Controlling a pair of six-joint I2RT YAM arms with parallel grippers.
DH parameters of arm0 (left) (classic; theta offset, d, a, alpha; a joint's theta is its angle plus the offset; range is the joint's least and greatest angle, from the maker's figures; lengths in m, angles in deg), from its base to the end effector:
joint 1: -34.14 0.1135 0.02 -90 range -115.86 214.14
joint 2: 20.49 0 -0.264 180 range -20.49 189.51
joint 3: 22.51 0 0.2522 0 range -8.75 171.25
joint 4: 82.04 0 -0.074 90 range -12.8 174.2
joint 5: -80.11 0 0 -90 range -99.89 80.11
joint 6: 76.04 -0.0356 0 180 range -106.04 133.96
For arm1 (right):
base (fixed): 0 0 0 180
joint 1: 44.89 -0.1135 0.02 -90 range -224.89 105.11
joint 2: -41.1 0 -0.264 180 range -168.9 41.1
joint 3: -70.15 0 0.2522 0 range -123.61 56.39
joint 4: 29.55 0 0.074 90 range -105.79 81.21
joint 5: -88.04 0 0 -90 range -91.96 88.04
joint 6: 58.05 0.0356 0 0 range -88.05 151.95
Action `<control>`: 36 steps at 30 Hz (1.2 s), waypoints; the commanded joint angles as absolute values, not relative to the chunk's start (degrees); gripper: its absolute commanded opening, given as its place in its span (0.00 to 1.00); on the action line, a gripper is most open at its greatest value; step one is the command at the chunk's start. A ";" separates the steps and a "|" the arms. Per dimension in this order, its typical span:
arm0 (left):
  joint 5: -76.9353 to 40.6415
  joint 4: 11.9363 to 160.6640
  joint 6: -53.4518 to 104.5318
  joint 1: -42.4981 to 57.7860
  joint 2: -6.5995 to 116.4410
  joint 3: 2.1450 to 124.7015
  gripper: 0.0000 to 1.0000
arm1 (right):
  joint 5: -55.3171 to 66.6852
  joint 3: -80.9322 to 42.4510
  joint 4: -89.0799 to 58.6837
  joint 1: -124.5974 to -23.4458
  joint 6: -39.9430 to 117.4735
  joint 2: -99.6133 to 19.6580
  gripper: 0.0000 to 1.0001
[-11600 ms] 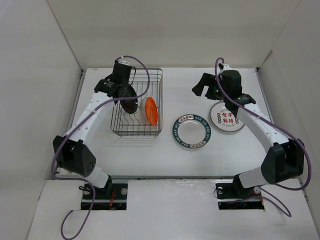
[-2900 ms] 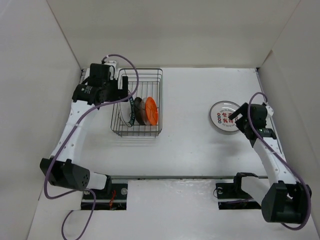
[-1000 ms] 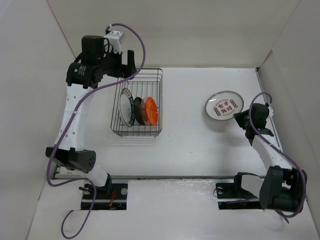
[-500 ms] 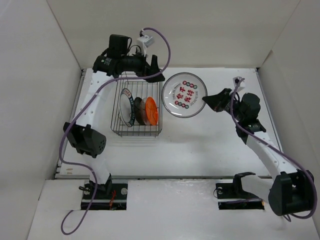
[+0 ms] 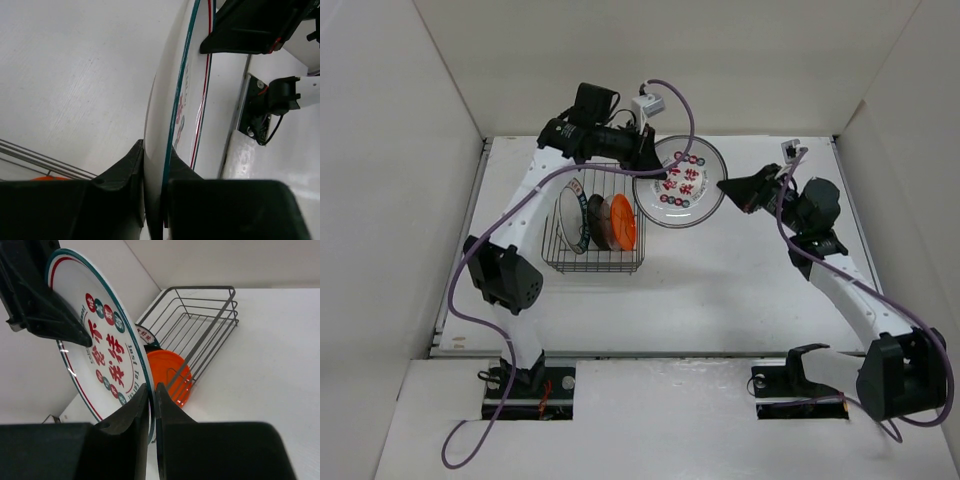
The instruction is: Load the plates into the dish rack
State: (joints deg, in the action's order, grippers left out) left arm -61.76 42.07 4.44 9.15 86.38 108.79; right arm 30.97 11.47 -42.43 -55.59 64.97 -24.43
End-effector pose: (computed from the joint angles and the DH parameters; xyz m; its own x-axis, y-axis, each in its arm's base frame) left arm 0.3581 -0.1978 0.4204 -0.3228 0.2631 -0.9092 0.9353 0.2359 -0.2638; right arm 0.2562 0.0681 0.3346 -0.2878 0.4111 -0.8650 -0.6323 0.5967 0.4940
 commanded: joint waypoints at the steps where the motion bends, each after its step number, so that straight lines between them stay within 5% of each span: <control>1: -60.51 43.59 2.45 9.62 82.96 108.50 0.00 | 33.81 7.44 -50.69 -56.58 67.46 -24.20 0.00; 2: -60.51 43.59 2.45 9.62 82.35 108.50 0.00 | 33.12 7.44 -50.69 -56.58 67.46 -24.20 0.10; 5: -53.68 45.78 6.29 9.62 78.23 106.14 0.00 | 30.05 7.44 -49.12 -56.58 67.99 -24.73 0.99; 9: -38.92 50.27 11.57 13.74 69.35 101.38 0.00 | 24.95 7.44 -42.19 -56.58 66.06 -24.20 0.99; 17: 12.71 51.76 12.73 16.48 52.83 94.19 0.00 | 17.91 4.98 -30.30 -56.58 61.04 -24.81 0.99; 21: 25.33 51.76 13.25 17.00 49.57 89.80 0.00 | 17.91 4.98 -29.59 -56.58 60.52 -26.65 0.99; 36: 10.60 56.07 13.52 21.30 51.67 76.51 0.00 | 19.75 6.90 -27.31 -54.92 59.37 -24.03 0.99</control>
